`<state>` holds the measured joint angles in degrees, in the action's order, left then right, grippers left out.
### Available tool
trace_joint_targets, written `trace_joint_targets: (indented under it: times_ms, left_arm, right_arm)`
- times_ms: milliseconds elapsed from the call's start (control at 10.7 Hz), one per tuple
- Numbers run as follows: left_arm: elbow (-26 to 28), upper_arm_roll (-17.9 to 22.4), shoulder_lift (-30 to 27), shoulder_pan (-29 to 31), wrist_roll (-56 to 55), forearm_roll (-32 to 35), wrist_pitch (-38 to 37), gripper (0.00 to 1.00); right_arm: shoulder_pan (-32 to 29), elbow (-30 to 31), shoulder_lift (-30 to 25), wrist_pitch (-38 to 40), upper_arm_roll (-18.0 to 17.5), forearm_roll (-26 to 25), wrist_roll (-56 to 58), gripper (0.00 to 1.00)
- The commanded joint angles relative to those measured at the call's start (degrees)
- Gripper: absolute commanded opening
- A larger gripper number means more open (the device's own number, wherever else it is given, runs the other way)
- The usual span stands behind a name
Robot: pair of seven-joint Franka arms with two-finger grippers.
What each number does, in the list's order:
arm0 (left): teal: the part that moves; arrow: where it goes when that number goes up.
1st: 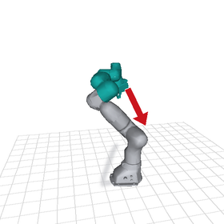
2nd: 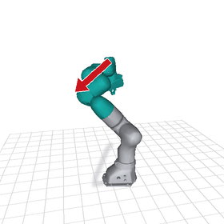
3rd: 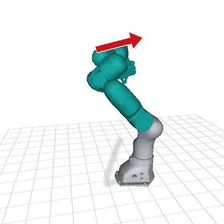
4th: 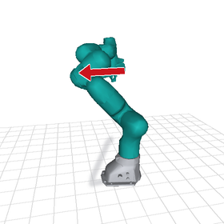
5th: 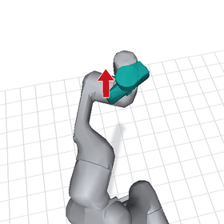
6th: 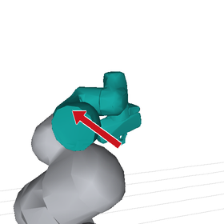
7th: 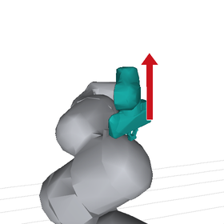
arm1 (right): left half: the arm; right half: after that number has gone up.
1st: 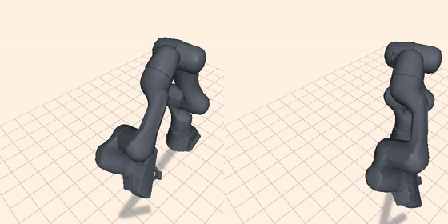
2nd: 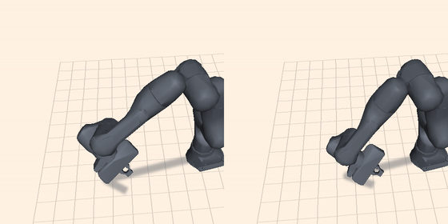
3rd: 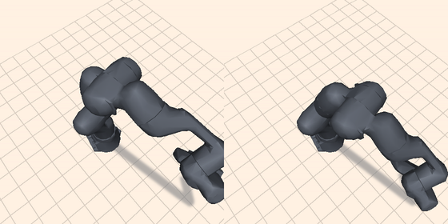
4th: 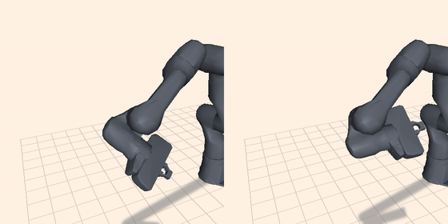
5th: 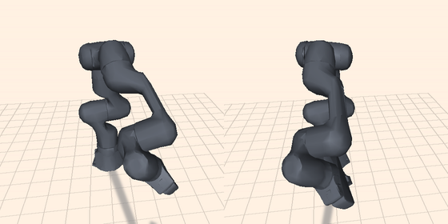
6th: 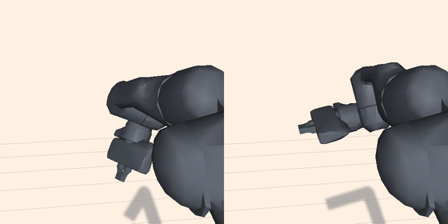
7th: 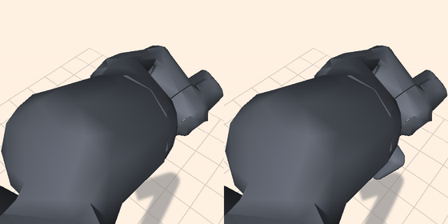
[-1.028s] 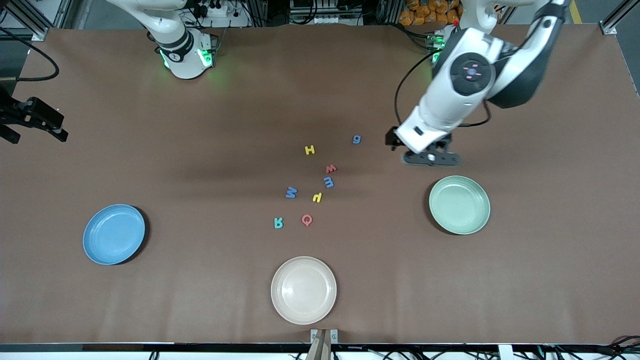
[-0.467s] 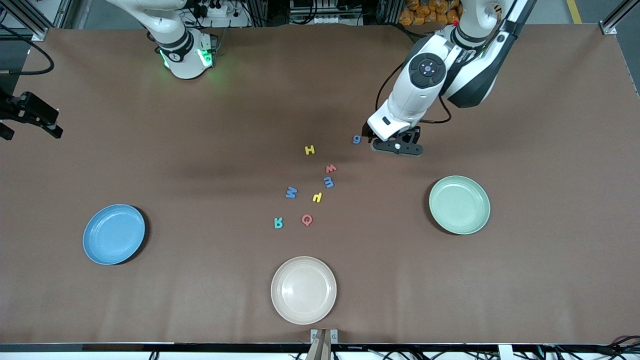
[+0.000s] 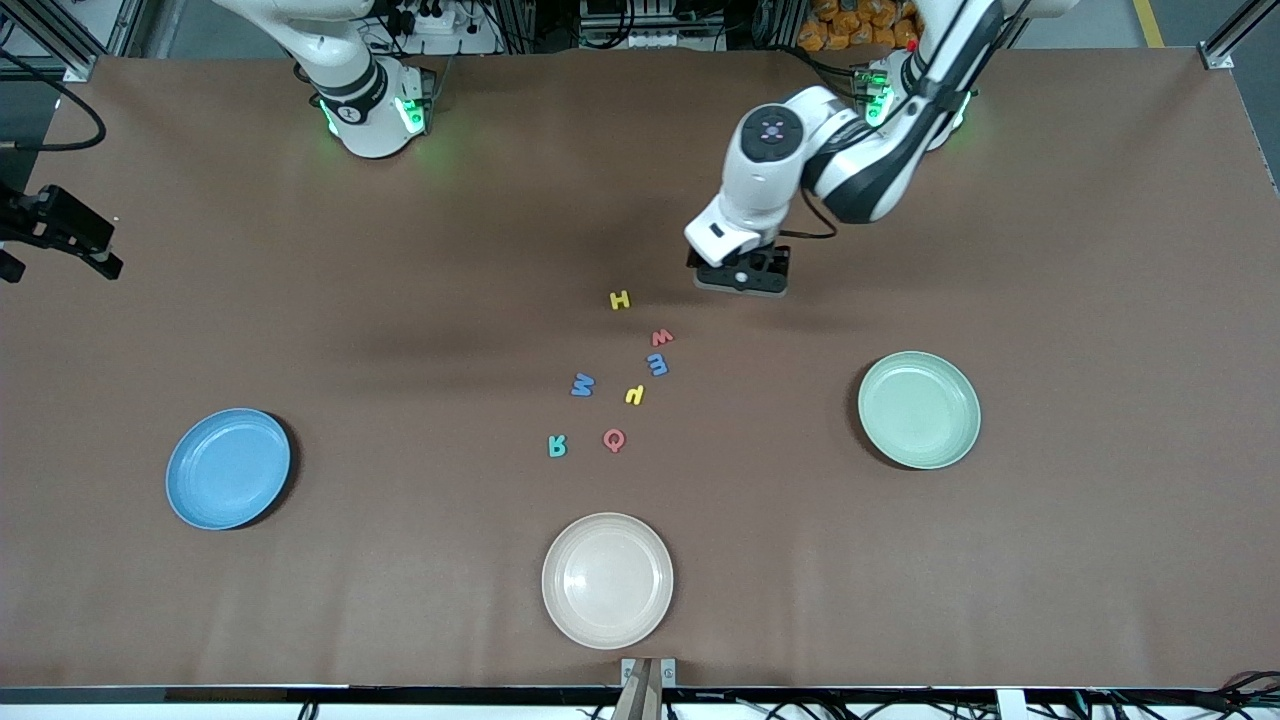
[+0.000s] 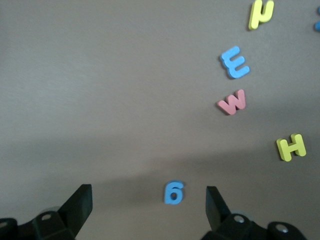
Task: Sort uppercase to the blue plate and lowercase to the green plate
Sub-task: 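Grasp the blue '6' letter with the left gripper while the right gripper moves out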
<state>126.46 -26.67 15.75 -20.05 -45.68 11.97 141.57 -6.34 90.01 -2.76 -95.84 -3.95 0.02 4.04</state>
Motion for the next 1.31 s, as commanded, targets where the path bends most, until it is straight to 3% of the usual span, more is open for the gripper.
trace_joint_targets:
  times_ms: [0,374,841,1215]
  left_arm:
    - [-0.3,0.1,5.1,-0.4,-5.1,5.9,4.5,1.0]
    - [1.1,0.2,8.9,-0.3,-5.9,7.1,10.1,1.0]
    - [3.2,0.3,9.5,-2.7,-9.7,8.1,11.1,1.0]
    - [3.2,0.3,11.8,-2.8,-15.7,17.8,11.1,0.98]
  right_arm:
    - [-1.0,1.3,-0.5,-1.0,-0.1,0.8,0.1,1.0]
    - [-3.8,3.1,3.6,-6.2,0.1,0.8,1.1,1.0]
    - [-5.3,7.5,6.4,-5.3,0.0,0.8,1.2,1.0]
    - [-8.2,7.5,10.3,-5.3,0.0,0.8,2.6,1.0]
